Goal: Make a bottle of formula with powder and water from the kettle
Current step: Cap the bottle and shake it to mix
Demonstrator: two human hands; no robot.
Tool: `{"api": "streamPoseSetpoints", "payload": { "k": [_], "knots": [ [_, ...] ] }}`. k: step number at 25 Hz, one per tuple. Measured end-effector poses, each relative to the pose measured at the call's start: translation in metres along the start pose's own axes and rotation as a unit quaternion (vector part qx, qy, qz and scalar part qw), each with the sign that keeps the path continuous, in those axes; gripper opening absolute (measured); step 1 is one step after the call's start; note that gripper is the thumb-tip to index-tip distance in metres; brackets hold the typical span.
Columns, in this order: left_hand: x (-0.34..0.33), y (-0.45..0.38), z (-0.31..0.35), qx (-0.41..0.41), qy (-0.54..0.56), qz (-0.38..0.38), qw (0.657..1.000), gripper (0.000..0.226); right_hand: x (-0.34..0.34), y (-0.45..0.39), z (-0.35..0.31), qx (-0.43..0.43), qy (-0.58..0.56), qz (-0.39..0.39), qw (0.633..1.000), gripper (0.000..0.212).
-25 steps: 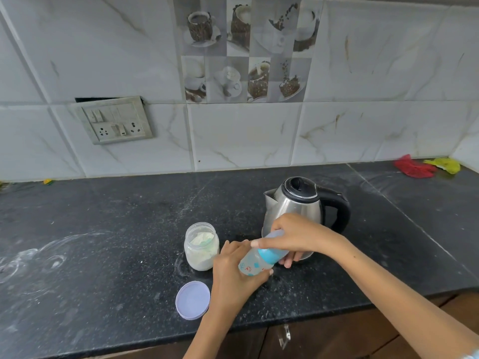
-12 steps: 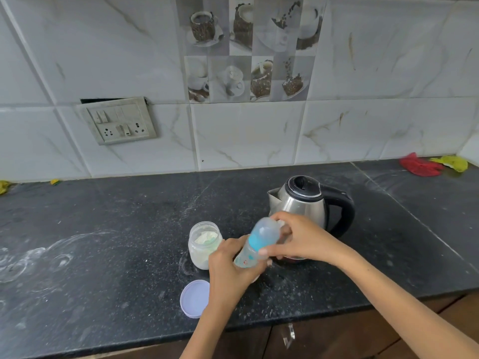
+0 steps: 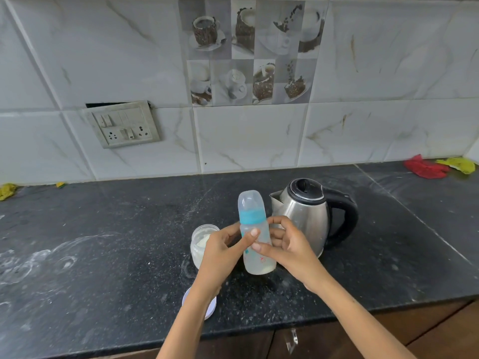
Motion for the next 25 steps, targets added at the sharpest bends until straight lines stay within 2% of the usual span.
{"api": "streamPoseSetpoints", "payload": {
  "k": [2, 4, 7, 9, 10, 12, 14, 15, 17, 19, 21, 23, 25],
  "knots": [
    [0.006, -0.003, 0.009, -0.050, -0.049, 0.065, 0.995, 0.048, -0.002, 0.000, -0.002, 0.020, 0.036, 0.014, 0.999, 0.050],
    [0.008, -0.004, 0.016, -0.081, -0.065, 0.098, 0.990, 0.051, -0.004, -0.001, -0.003, 0.031, 0.050, 0.000, 0.998, 0.052],
    [0.006, -0.004, 0.014, -0.065, -0.003, 0.083, 0.994, 0.044, -0.004, -0.004, -0.001, 0.020, 0.012, -0.050, 0.998, 0.054],
    [0.003, -0.007, 0.012, -0.031, 0.023, 0.045, 0.998, 0.039, -0.005, -0.003, 0.000, 0.011, -0.008, -0.080, 0.997, 0.057],
    [0.001, -0.008, 0.010, -0.017, 0.016, 0.013, 1.000, 0.037, -0.005, -0.002, 0.001, 0.007, -0.018, -0.093, 0.995, 0.064],
    [-0.001, -0.006, 0.000, -0.007, -0.020, -0.038, 0.999, 0.042, 0.000, 0.001, 0.003, -0.003, -0.053, -0.113, 0.992, 0.090],
    [0.008, -0.001, -0.023, -0.019, -0.107, -0.025, 0.994, 0.047, 0.015, 0.002, 0.001, 0.000, -0.110, -0.080, 0.991, 0.107],
    [0.013, 0.004, -0.038, -0.034, -0.184, -0.009, 0.982, 0.046, 0.025, 0.002, -0.001, 0.010, -0.148, -0.042, 0.988, 0.106],
    [0.015, 0.016, -0.073, -0.047, -0.361, -0.033, 0.931, 0.047, 0.037, 0.007, 0.001, 0.015, -0.214, 0.021, 0.977, 0.096],
    [0.009, 0.029, -0.113, 0.009, -0.491, -0.105, 0.865, 0.051, 0.031, 0.015, 0.009, -0.013, -0.217, 0.005, 0.976, 0.093],
    [0.007, 0.040, -0.140, 0.067, -0.574, -0.156, 0.801, 0.054, 0.026, 0.021, 0.014, -0.029, -0.213, -0.004, 0.977, 0.093],
    [0.009, 0.042, -0.151, 0.092, -0.602, -0.160, 0.777, 0.055, 0.032, 0.021, 0.015, -0.013, -0.258, 0.064, 0.964, 0.085],
    [0.006, 0.043, -0.158, 0.111, -0.603, -0.156, 0.774, 0.053, 0.026, 0.025, 0.017, -0.017, -0.274, 0.070, 0.959, 0.083]
  ]
}}
Point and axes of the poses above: each hand's wrist, its own y-axis away from the middle knuckle, its own x-axis out of the back of the hand, z = x × y, the point moved 5 cm from there along -y, towards the middle knuckle, and after that the axes turned 8 degrees about y, right-handed, at the moved point
